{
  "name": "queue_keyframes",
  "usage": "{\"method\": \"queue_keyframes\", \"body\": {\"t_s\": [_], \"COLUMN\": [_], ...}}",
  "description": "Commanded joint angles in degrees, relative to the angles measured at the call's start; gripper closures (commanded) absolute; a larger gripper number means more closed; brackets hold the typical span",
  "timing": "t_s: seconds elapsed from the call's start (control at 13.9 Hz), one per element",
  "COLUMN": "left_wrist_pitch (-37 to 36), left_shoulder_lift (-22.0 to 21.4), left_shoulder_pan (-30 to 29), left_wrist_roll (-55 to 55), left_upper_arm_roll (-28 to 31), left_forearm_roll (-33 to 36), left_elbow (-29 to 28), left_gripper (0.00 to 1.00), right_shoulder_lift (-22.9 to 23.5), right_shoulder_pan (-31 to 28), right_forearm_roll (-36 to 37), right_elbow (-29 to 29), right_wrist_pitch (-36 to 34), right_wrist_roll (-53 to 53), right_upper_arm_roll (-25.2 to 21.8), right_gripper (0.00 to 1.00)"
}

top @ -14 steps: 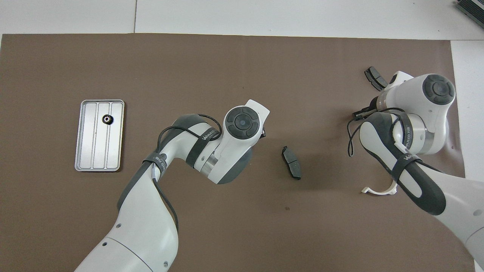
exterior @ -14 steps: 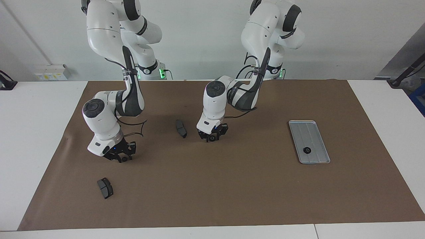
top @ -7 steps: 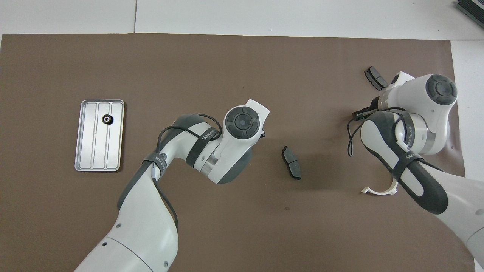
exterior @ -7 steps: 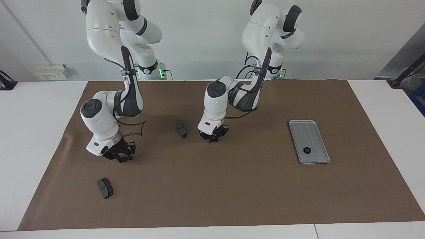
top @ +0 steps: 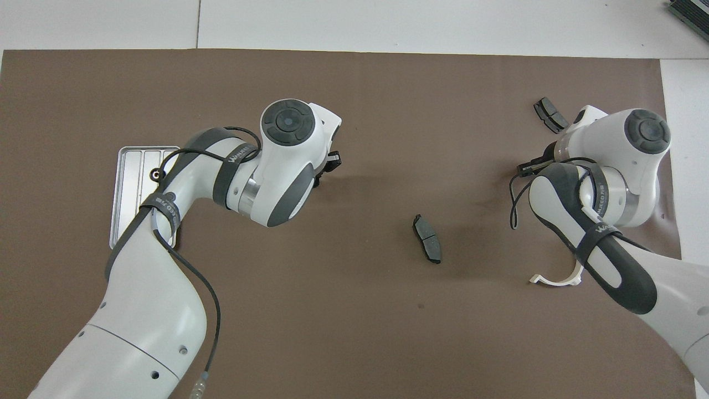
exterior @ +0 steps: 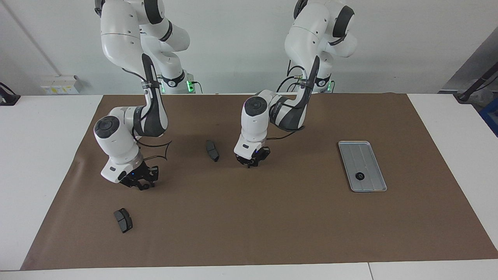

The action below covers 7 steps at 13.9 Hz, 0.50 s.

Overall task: Pick bearing gear from pile to tray
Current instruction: 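Carry the second gear to the metal tray and release it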

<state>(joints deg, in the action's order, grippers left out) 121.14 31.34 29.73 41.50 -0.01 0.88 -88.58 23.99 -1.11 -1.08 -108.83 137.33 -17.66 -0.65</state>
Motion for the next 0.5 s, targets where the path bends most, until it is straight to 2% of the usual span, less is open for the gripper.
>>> {"method": "queue_keyframes", "body": {"t_s": [0.0,0.43], "left_wrist_pitch": [-4.0,-4.7], "left_shoulder_lift": [-1.7,-7.0], "left_shoulder_pan": [-5.6,-20.7], "left_wrist_roll": [-9.8,-36.3], "left_upper_arm_roll": [-0.6,-0.8], "left_forearm_roll": [0.2,0.1], "left_elbow": [-0.4,-6.9], "left_gripper": [0.98,0.96], "right_shoulder_lift": [-0.3,-0.3], "right_shoulder_pan": [-0.7,-0.7], "right_forearm_roll": [-1.0,-1.0], "right_elbow": [-0.2,-0.2], "right_wrist_pitch": [-1.7,-0.8], "right_wrist_roll": [-0.6,0.2], "right_upper_arm_roll": [0.4,0.4], "right_gripper": [0.54,0.56]}}
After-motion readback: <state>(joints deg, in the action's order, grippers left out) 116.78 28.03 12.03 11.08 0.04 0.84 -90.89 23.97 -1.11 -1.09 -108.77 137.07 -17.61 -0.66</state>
